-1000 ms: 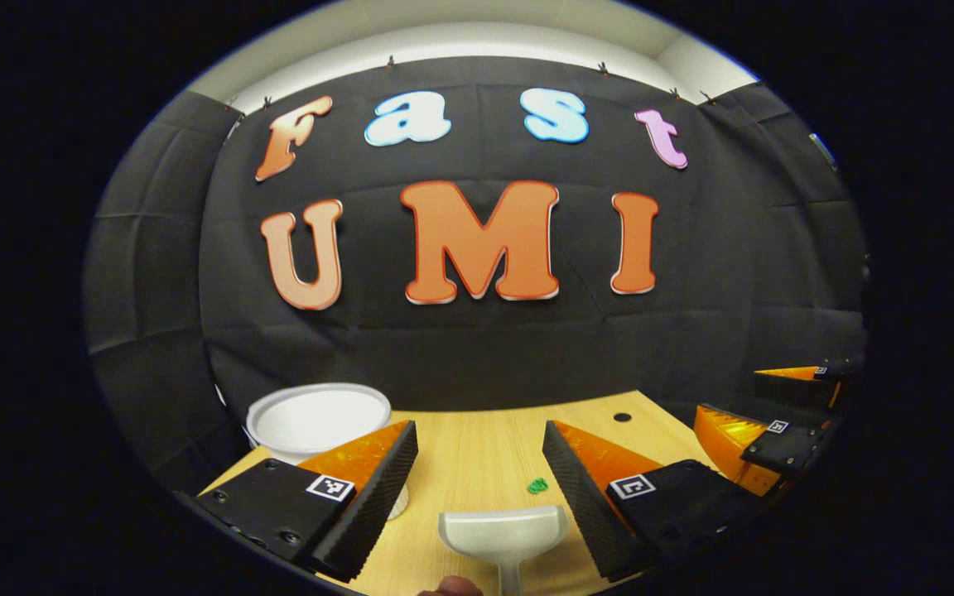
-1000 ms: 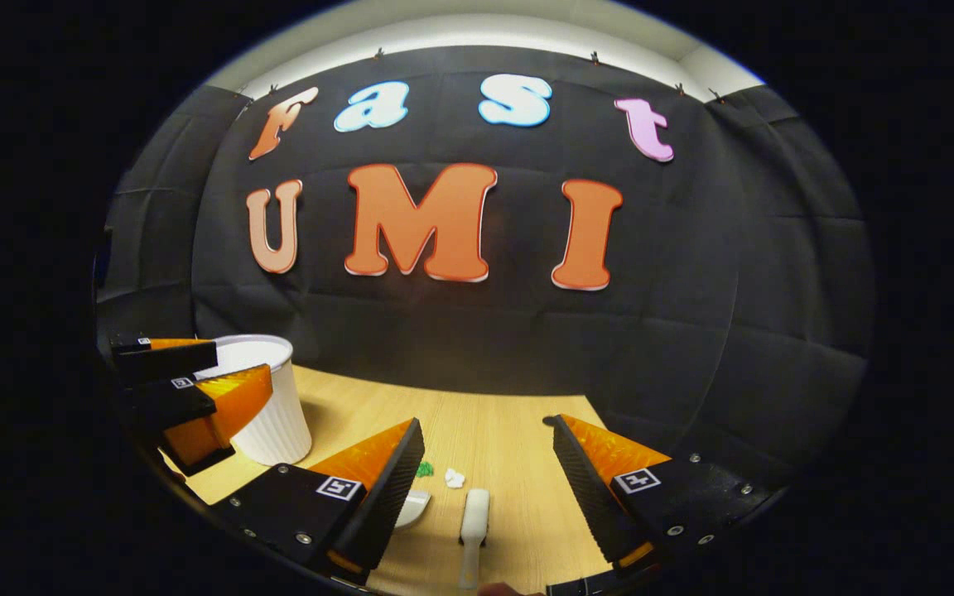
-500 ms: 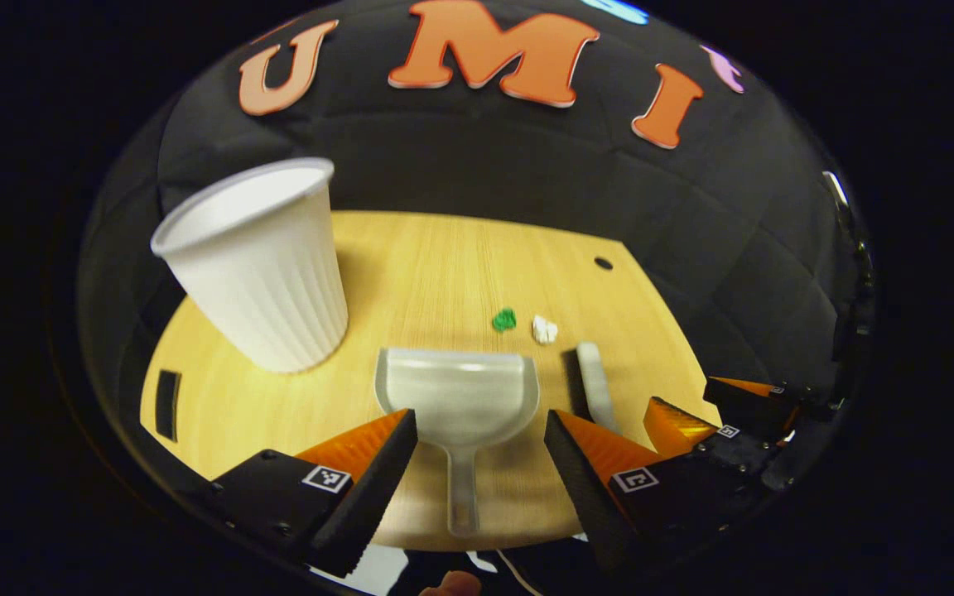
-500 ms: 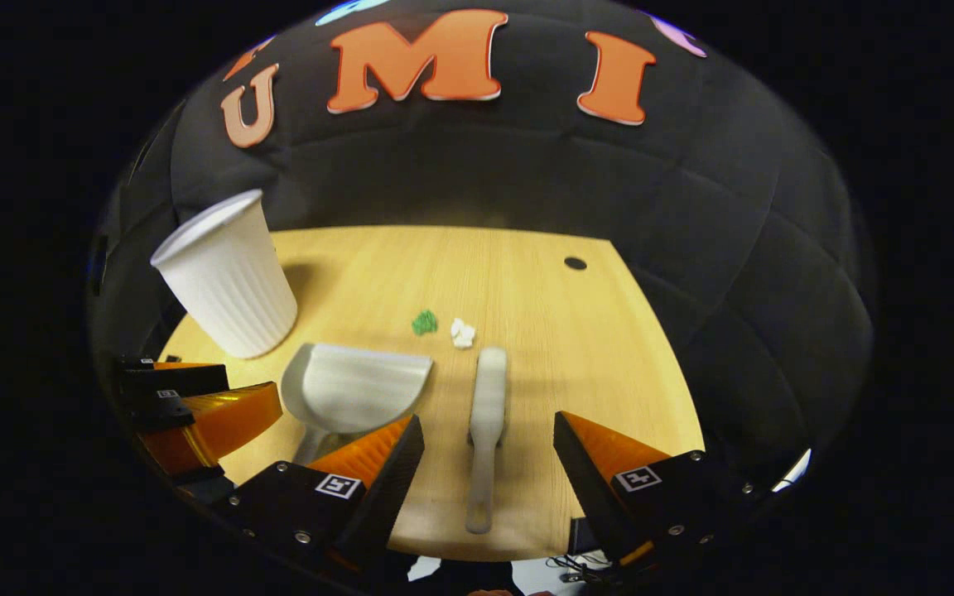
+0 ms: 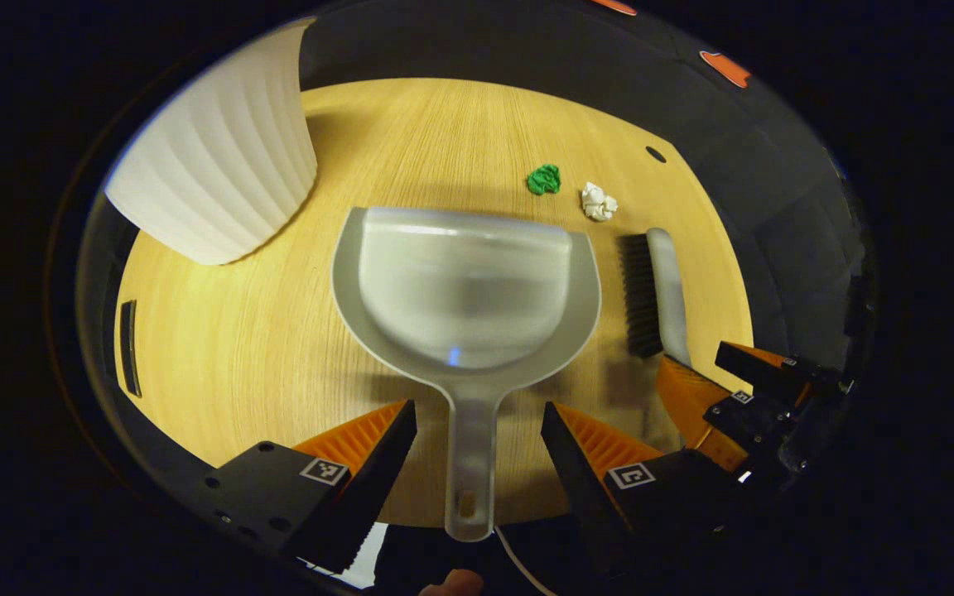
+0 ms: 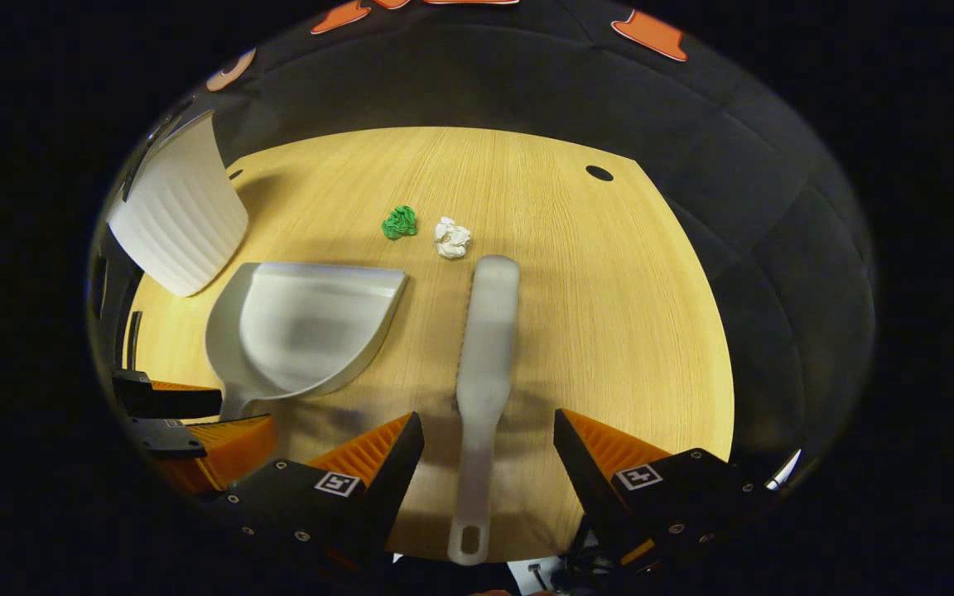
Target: Pick up the small broom and dustpan from the desktop, sweep the trash into the dustpan with the broom, and then empty the trash into the garbage bin.
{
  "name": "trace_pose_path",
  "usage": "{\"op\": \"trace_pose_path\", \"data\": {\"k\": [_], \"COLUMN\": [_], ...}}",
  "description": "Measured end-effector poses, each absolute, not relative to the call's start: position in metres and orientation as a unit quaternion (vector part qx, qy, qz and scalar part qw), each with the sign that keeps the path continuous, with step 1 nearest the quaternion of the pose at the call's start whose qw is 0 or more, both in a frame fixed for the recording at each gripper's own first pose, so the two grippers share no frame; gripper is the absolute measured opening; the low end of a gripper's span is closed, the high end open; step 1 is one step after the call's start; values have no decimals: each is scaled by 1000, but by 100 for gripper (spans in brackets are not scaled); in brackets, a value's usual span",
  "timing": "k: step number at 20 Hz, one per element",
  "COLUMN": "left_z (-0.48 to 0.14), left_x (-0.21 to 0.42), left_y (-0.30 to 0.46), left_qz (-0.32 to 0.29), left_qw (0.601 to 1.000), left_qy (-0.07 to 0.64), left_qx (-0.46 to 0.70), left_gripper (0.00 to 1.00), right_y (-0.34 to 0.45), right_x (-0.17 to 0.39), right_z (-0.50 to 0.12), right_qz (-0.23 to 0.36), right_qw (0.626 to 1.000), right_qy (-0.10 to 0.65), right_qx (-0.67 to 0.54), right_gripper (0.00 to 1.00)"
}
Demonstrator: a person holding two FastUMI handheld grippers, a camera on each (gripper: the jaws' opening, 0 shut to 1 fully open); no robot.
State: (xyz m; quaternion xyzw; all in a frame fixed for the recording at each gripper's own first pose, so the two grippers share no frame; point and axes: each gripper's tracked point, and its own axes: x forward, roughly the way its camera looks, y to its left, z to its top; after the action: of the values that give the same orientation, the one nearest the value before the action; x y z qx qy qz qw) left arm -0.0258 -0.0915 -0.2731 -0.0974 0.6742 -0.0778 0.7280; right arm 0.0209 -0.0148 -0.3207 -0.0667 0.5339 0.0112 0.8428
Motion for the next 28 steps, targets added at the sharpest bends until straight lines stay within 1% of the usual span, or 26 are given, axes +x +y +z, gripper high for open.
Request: {"op": "trace_pose_path", "data": {"k": [2,5,7,8,9,10,11,12,13,14,15,16,17,18,21,23,25,26,27,28], "left_z": [-275,-276,-276,-277,-277,-276,-275,-274,-274,-275,-275,-277,-276,-278,-281,-285,-292,-301,-307,-321], "left_x": [-29,-31,-31,-29,-29,-30,-31,-29,-30,-29,-28,-25,-22,-19,8,32,57,65,82,86], "left_y": [-89,-85,-83,-82,-78,-75,-73,-72,-71,-72,-68,-67,-62,-57,-29,-13,-3,0,-7,-2], "left_qz": [-76,-83,-91,-91,-84,-79,-73,-75,-80,-84,-94,-105,-118,-140,-220,-268,-300,-316,-323,-327], "left_qw": [713,700,694,694,690,686,680,683,682,684,684,687,689,691,704,702,690,678,669,661], "left_qy": [691,706,711,712,718,722,729,725,726,724,723,718,715,709,672,650,646,650,654,657], "left_qx": [-90,-72,-61,-54,-46,-44,-45,-44,-41,-41,-34,-31,-26,-17,66,111,127,135,144,157], "left_gripper": [98,98,96,95,91,84,63,41,38,35,36,35,33,33,32,32,32,32,32,32], "right_y": [-17,-16,-15,-15,-14,-15,-14,-14,-13,-12,-12,-14,-18,-25,-44,-53,-60,-62,-60,-53], "right_x": [24,35,39,39,39,39,39,41,42,41,41,42,45,48,72,93,119,132,144,152], "right_z": [-331,-341,-346,-350,-352,-356,-357,-357,-359,-357,-356,-354,-353,-350,-345,-338,-335,-335,-334,-335], "right_qz": [12,13,13,12,14,11,10,9,15,17,22,25,27,25,28,39,56,70,83,101], "right_qw": [832,826,824,820,816,814,814,815,815,815,814,814,814,815,818,821,824,821,820,816], "right_qy": [550,558,560,565,570,572,573,570,570,571,574,575,575,575,572,567,558,555,552,554], "right_qx": [-72,-81,-88,-93,-95,-99,-98,-100,-98,-93,-87,-80,-74,-68,-52,-54,-87,-112,-125,-130], "right_gripper": [96,96,93,89,86,74,67,42,42,39,38,43,34,32,29,28,28,28,28,28]}}
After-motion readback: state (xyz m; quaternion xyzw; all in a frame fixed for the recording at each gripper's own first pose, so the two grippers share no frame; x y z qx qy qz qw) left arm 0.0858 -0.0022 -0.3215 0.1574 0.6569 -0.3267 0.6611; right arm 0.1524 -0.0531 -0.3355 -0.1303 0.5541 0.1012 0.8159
